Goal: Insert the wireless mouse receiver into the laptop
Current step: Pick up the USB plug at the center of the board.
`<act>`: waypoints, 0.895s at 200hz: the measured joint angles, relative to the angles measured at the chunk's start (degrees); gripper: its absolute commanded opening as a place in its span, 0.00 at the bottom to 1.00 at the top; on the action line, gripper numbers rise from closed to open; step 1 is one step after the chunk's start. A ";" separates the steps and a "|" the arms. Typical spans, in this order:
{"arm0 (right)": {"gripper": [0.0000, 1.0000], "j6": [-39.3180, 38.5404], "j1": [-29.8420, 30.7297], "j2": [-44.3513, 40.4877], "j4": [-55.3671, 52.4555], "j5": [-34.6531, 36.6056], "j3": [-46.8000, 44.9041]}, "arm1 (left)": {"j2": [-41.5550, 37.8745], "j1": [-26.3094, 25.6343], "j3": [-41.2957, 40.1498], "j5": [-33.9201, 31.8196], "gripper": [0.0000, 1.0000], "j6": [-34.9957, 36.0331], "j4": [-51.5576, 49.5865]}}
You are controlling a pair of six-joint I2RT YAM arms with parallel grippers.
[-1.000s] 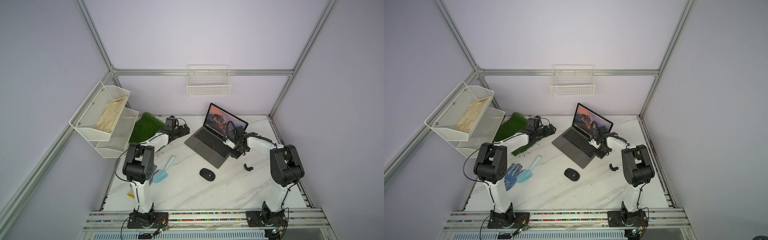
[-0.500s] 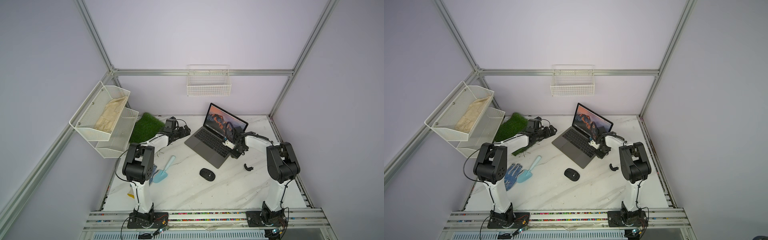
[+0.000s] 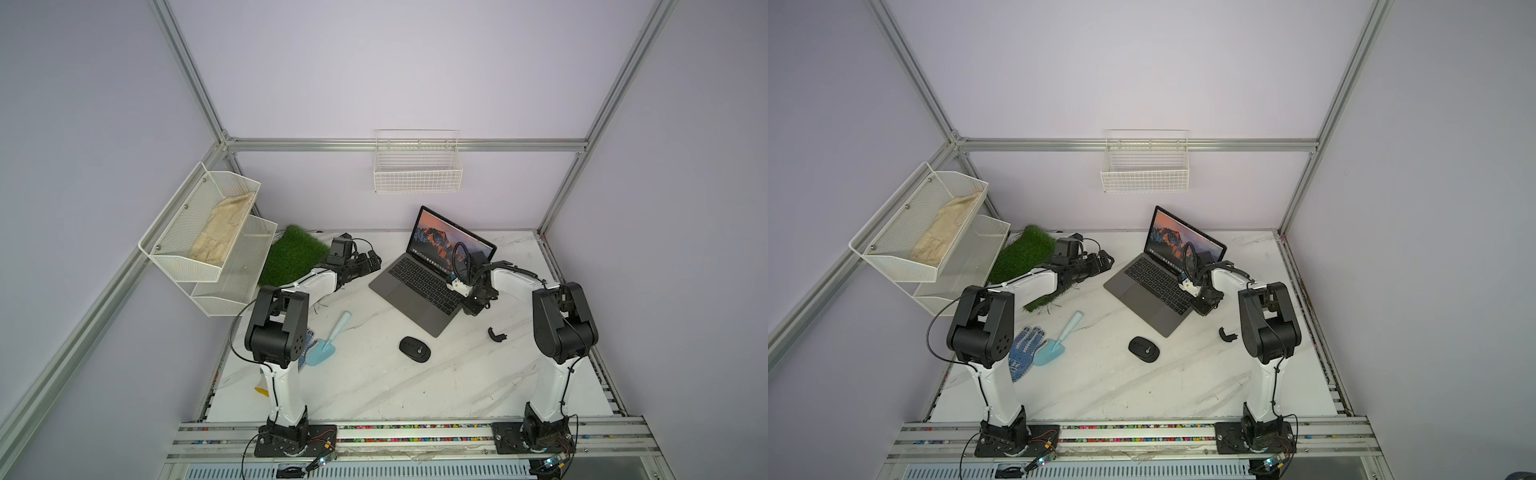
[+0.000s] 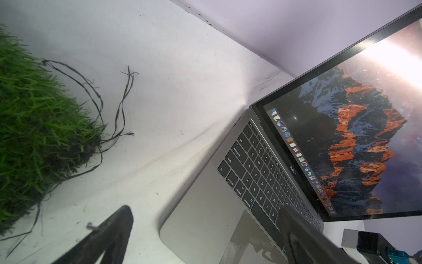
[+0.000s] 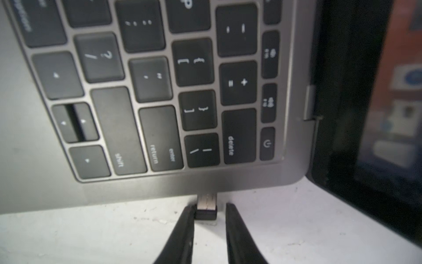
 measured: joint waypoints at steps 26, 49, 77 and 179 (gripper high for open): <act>0.23 0.02 -0.09 0.13 -0.09 0.13 0.15 | 0.00 0.00 0.00 0.02 1.00 -0.02 0.00; 0.23 0.00 -0.09 0.13 0.07 0.04 0.09 | 0.00 0.00 0.00 0.04 1.00 -0.02 0.00; 0.18 -0.04 -0.09 -0.07 0.46 -0.20 -0.31 | 0.00 0.00 0.00 0.22 1.00 -0.09 0.00; 0.09 -2.93 -0.35 -4.66 6.29 1.62 -6.78 | 7.67 -0.02 6.08 4.00 1.00 -0.87 -5.01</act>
